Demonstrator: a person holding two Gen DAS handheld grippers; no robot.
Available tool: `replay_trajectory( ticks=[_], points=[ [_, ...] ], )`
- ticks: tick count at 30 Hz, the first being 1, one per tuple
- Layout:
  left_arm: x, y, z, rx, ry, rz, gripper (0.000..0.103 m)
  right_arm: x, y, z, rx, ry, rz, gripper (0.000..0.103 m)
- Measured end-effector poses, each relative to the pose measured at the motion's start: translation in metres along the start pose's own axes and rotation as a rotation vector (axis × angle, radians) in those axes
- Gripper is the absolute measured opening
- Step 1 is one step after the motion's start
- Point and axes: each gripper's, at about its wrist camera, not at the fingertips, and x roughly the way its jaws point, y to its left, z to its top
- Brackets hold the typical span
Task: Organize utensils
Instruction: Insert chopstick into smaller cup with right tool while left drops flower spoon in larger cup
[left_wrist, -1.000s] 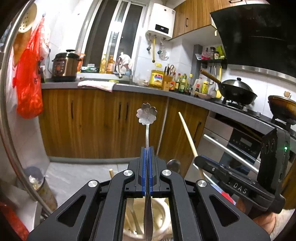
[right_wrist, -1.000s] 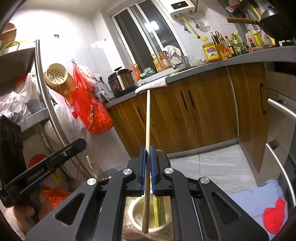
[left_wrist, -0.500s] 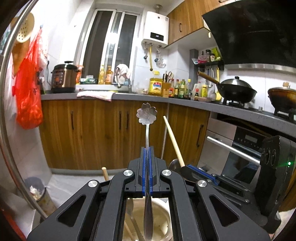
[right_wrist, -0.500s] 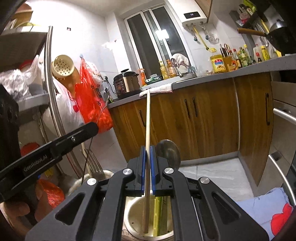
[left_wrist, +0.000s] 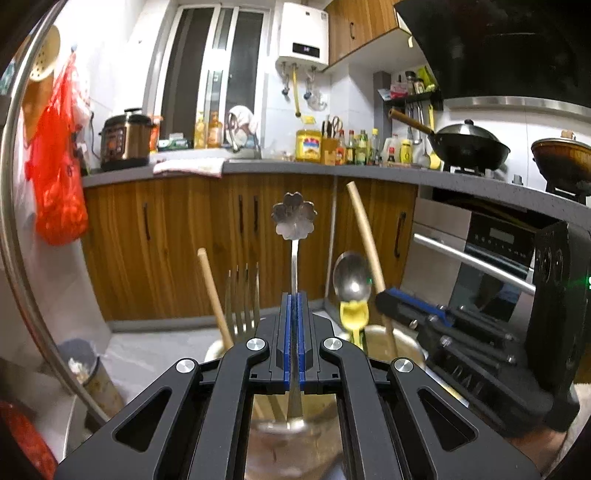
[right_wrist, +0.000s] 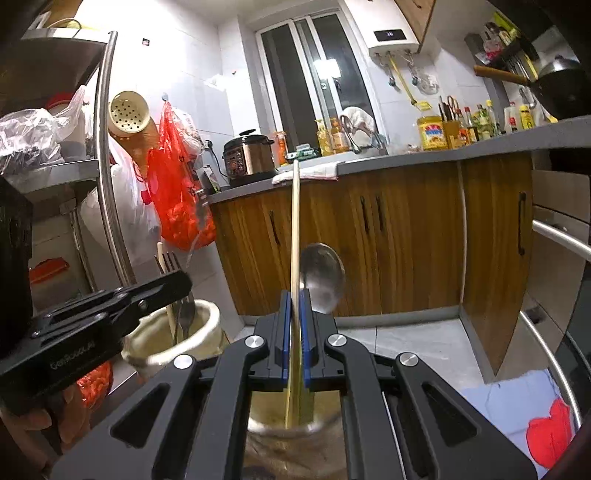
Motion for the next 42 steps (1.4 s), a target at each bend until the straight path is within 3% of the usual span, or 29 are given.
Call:
replay_trajectory(
  ticks=[15,21,27,35,39,42],
  points=[
    [0.004,0.004,-0.006,-0.04,0.143,-0.044,0.003,-0.007,-0.007,-0.012,0.03,0.196,-0.069,0.005],
    [0.016,0.0,0.002,-0.001,0.263,-0.04,0.004,-0.004,-0.004,-0.009,0.027,0.246,-0.089,0.005],
    [0.031,0.002,0.012,-0.006,0.366,-0.063,0.003,0.013,0.004,0.001,0.007,0.368,-0.13,0.005],
    [0.031,0.007,0.01,-0.029,0.381,-0.067,0.004,0.016,0.003,0.0,0.025,0.385,-0.134,0.005],
    [0.028,0.007,0.01,-0.029,0.374,-0.069,0.015,0.014,-0.001,0.001,0.035,0.383,-0.133,0.005],
    [0.021,0.007,0.011,-0.026,0.369,-0.066,0.018,0.01,-0.001,0.002,0.042,0.377,-0.13,0.009]
  ],
)
